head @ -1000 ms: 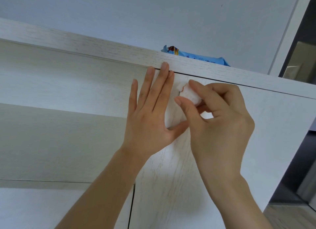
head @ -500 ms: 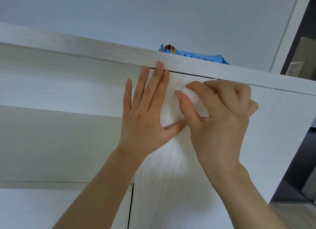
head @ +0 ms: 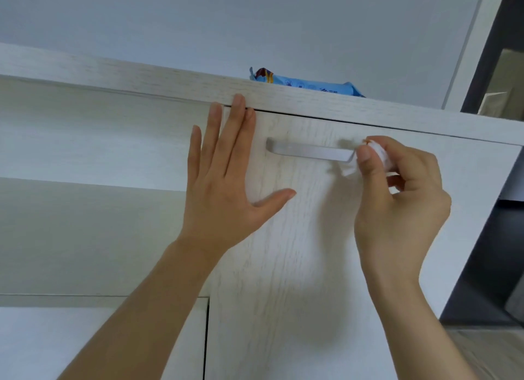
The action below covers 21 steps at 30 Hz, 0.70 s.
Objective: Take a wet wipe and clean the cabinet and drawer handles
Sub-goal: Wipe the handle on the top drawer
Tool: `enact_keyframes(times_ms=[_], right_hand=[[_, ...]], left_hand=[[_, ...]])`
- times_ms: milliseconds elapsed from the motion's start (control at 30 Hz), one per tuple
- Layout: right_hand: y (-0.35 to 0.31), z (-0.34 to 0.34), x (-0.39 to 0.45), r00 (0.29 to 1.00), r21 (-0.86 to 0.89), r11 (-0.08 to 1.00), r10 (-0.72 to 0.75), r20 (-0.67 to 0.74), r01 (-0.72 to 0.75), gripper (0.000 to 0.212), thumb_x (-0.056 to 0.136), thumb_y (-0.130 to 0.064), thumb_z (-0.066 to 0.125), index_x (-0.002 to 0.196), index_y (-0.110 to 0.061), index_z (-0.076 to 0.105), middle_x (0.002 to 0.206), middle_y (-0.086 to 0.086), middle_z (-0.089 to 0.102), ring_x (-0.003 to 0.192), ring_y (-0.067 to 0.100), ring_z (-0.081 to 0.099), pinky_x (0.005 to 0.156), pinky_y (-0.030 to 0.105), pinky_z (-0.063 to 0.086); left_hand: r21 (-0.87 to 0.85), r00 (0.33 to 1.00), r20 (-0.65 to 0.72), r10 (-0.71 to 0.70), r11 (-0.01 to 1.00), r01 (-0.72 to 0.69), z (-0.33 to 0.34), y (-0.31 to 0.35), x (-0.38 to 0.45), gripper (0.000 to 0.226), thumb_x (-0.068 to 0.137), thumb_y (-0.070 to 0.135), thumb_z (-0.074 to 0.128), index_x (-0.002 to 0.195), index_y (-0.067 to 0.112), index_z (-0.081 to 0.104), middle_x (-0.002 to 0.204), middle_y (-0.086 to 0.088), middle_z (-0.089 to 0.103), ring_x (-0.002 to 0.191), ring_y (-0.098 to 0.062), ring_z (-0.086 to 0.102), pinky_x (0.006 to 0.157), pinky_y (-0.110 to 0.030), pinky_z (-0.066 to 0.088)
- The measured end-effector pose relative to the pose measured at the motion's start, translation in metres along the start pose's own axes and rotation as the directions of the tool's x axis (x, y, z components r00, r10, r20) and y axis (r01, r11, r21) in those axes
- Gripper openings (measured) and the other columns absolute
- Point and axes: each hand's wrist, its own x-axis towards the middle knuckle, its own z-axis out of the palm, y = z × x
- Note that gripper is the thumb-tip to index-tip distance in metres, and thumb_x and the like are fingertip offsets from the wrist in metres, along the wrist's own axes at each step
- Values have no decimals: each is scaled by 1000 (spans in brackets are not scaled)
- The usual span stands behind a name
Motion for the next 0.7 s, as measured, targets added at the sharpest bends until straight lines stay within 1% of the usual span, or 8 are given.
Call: enact_keyframes(times_ms=[67, 167, 267, 300, 367, 500, 600, 700], right_hand=[[-1, -1, 3, 989, 111, 983, 148, 16, -149, 10, 90, -26, 62, 95, -34, 66, 97, -8, 66, 82, -6, 59, 74, 6, 44], [-1, -3, 7, 936, 236, 906, 343, 78, -352, 15, 92, -30, 59, 94, -26, 73, 84, -14, 72, 77, -6, 63, 70, 5, 46], [-1, -5, 8, 912, 261, 874, 392, 123, -411, 17, 91, -31, 59, 94, -23, 74, 86, -13, 73, 80, -5, 64, 75, 10, 49], [-1, -5, 6, 913, 255, 876, 390, 123, -409, 16, 90, -32, 61, 96, -24, 74, 90, -11, 73, 83, -3, 65, 77, 11, 49], [-1, -7, 1, 928, 254, 893, 357, 104, -372, 12, 87, -30, 65, 97, -27, 72, 94, -8, 71, 82, -3, 64, 74, 9, 47], [-3, -11, -14, 983, 225, 956, 182, 39, -186, 16, 82, -23, 71, 96, -29, 69, 87, -8, 64, 71, -2, 57, 67, 6, 44], [-5, -8, -26, 993, 197, 977, 63, 97, -82, 16, 81, -20, 72, 94, -28, 67, 86, -9, 62, 71, 1, 56, 64, 6, 43], [-4, 0, -36, 988, 237, 969, 29, 153, -65, 12, 81, -19, 72, 93, -21, 70, 87, -6, 62, 72, 2, 56, 63, 10, 44]], left_hand=[[3, 1000, 13, -5, 1000, 5, -1, 1, 0, 95, 82, 59, 60, 142, -8, 28, 150, -19, 21, 141, -38, 14, 116, -52, 13], [15, 999, 37, -8, 1000, 8, -4, 3, 0, 96, 83, 59, 58, 143, -8, 26, 151, -21, 21, 141, -38, 13, 116, -52, 12], [49, 999, 51, -15, 999, 12, -5, 4, -1, 95, 84, 60, 55, 143, -8, 26, 151, -22, 21, 141, -37, 13, 115, -52, 13], [54, 998, 55, -17, 998, 14, -6, 5, -1, 95, 84, 60, 55, 143, -8, 25, 151, -22, 21, 141, -37, 13, 115, -52, 13], [62, 998, 63, -24, 998, 20, -6, 5, -1, 95, 84, 59, 56, 143, -9, 25, 151, -24, 21, 141, -38, 12, 115, -53, 14], [88, 997, 71, -25, 996, 18, -7, 6, -2, 93, 86, 60, 52, 143, -8, 24, 151, -25, 20, 140, -39, 12, 115, -53, 13], [101, 994, 93, -54, 994, 45, -8, 9, -9, 87, 89, 58, 48, 146, -2, 22, 153, -18, 14, 142, -37, 9, 116, -51, 10], [160, 991, 135, -23, 987, 1, -13, 7, -27, 74, 93, 56, 41, 146, 9, 23, 154, -16, 14, 143, -35, 11, 116, -51, 13]])
